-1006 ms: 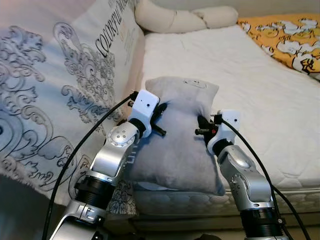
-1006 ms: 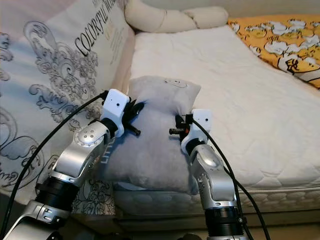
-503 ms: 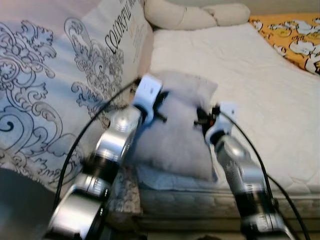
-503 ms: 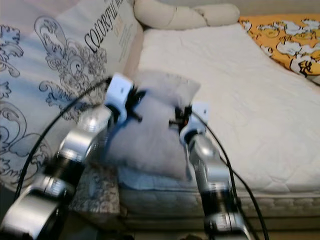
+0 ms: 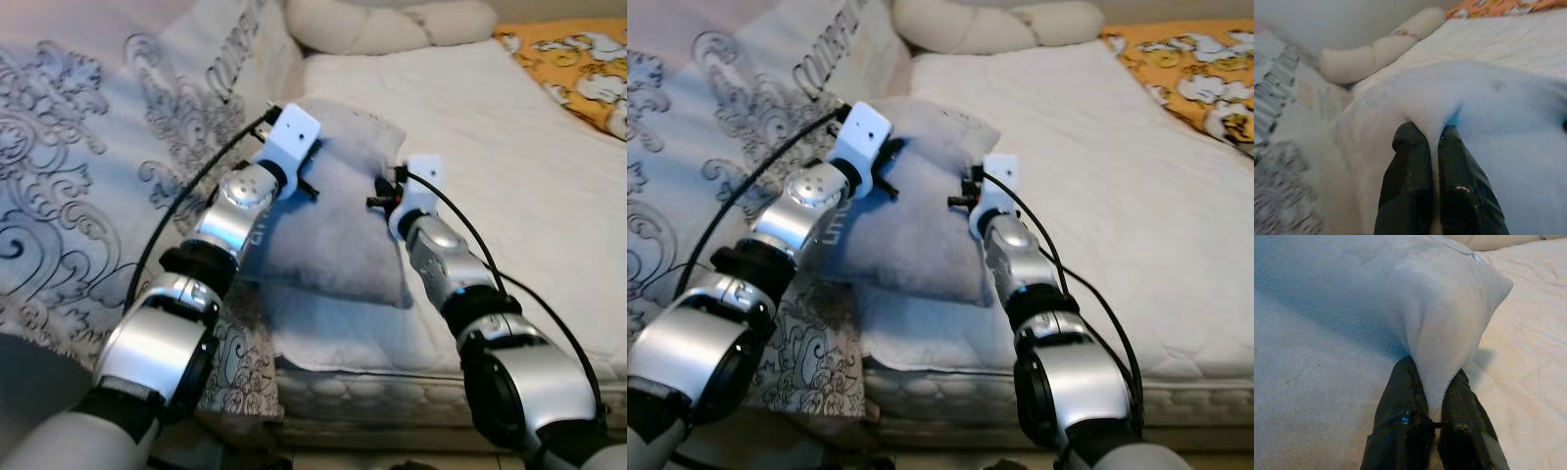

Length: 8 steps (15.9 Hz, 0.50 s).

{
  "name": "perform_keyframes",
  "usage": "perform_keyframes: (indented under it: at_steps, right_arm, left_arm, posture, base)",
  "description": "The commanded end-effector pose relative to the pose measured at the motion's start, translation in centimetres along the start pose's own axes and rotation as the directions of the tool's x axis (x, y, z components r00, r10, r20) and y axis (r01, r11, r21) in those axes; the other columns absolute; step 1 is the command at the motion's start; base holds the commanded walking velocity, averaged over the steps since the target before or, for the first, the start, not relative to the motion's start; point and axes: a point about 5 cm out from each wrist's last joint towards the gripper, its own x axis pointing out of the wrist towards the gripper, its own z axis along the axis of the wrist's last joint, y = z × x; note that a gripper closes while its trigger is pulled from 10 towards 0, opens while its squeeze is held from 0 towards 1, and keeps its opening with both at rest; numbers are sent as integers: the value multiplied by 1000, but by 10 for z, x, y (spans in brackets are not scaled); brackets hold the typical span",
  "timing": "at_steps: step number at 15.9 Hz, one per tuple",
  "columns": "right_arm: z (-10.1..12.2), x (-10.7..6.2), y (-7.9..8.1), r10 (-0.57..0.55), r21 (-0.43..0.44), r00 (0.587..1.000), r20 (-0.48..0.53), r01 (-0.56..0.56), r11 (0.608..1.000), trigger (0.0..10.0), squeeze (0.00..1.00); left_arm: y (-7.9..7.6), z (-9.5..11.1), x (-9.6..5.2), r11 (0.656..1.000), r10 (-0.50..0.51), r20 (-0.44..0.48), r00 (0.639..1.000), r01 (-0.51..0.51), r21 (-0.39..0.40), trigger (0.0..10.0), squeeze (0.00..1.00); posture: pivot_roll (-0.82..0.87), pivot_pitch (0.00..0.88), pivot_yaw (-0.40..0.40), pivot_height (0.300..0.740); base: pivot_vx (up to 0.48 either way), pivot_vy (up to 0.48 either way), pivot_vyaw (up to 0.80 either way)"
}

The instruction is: Clean up the room

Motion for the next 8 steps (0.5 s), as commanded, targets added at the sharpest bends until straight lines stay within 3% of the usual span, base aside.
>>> perform_keyframes:
  at_steps: [1,2,3,4,6,8]
  right_arm:
    - [-25,-7,-24,-146,-14,984,-104,146,989,10000,0]
    - [-29,-8,-24,-153,31,980,-125,158,987,10000,0]
    - [-33,-9,-27,-160,84,977,-142,173,981,10000,741]
    - [-36,-10,-27,-145,132,979,-145,164,978,10000,1000]
    - [-42,-14,-30,-149,216,979,-136,176,960,10000,1000]
    - [-45,-18,-39,-155,209,984,-93,171,963,10000,1000]
  left_arm:
    - [39,14,-6,986,158,59,986,-160,42,10000,0]
    - [39,13,-5,985,163,53,985,-166,54,10000,0]
    - [38,12,-4,982,175,50,983,-177,59,10000,0]
    - [37,11,-3,982,175,49,983,-178,60,10000,0]
    - [31,9,-1,982,177,48,983,-179,59,10000,0]
    - [18,5,3,985,164,44,985,-166,43,10000,0]
  posture:
    - [62,0,123,740]
    - [79,0,130,740]
    - [86,0,134,740]
    - [88,0,137,740]
    - [84,0,150,740]
    - [49,0,165,740]
  base:
    - [0,0,0]
    - [0,0,0]
    - [0,0,0]
    - [0,0,0]
    - [0,0,0]
    - [0,0,0]
